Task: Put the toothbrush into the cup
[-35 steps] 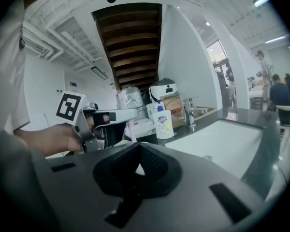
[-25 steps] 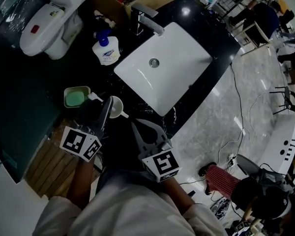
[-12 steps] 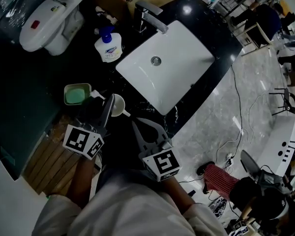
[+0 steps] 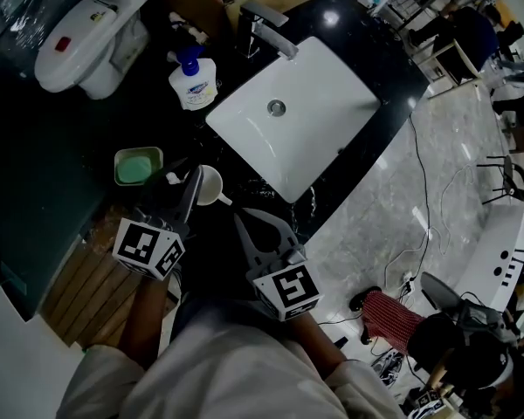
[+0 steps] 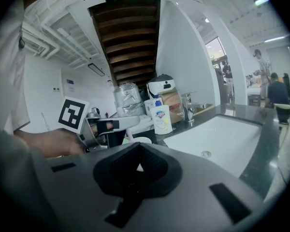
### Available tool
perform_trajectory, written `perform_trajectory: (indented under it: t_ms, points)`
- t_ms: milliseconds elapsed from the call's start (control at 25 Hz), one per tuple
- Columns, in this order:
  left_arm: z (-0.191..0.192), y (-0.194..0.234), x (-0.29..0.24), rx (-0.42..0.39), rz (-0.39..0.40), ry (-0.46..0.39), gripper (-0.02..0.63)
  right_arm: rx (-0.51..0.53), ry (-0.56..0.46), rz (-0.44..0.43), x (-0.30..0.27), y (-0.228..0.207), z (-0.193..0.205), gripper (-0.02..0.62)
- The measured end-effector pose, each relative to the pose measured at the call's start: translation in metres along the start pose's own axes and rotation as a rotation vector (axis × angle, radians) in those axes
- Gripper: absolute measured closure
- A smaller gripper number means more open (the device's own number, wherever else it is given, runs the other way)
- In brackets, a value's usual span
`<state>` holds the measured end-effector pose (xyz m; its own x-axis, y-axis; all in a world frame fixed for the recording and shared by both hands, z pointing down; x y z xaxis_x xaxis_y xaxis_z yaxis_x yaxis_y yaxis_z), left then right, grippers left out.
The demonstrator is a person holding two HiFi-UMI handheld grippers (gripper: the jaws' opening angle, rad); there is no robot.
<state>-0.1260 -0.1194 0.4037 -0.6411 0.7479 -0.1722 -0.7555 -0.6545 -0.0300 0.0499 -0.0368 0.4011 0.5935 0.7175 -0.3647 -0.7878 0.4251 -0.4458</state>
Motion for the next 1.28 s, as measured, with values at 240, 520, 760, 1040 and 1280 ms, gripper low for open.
perform_trajectory:
  t_ms: [240,520,760,1040,1280]
  points:
    - [0.006,0.001,0.006,0.031,-0.015,0.017,0.487,0.006,-0.003,0.005,0.004,0.002,0.002,0.589]
    - [0.012,0.002,0.019,0.048,-0.042,0.029,0.471,0.021,-0.016,-0.009,0.007,0.009,0.000,0.589]
    - [0.010,-0.001,0.034,0.048,-0.060,0.022,0.471,0.034,-0.022,-0.019,0.014,0.017,0.002,0.589]
    - [-0.002,-0.008,0.054,0.031,-0.086,-0.025,0.471,0.051,-0.043,-0.041,0.020,0.027,0.003,0.589]
    - [-0.017,-0.016,0.073,0.015,-0.123,-0.072,0.471,0.052,-0.051,-0.061,0.027,0.033,0.003,0.589]
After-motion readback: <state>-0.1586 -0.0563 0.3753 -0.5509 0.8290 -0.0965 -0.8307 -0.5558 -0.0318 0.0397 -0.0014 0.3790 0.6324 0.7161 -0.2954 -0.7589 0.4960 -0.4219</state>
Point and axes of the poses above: the fingertips, and each gripper's own axes: x backward along the fingers, y to its left, z out of its underside, the point moved 9 cm from there along x, backward along the fingers, and after that the axes turned 15 degrees about -x, right-handed, at the moved point
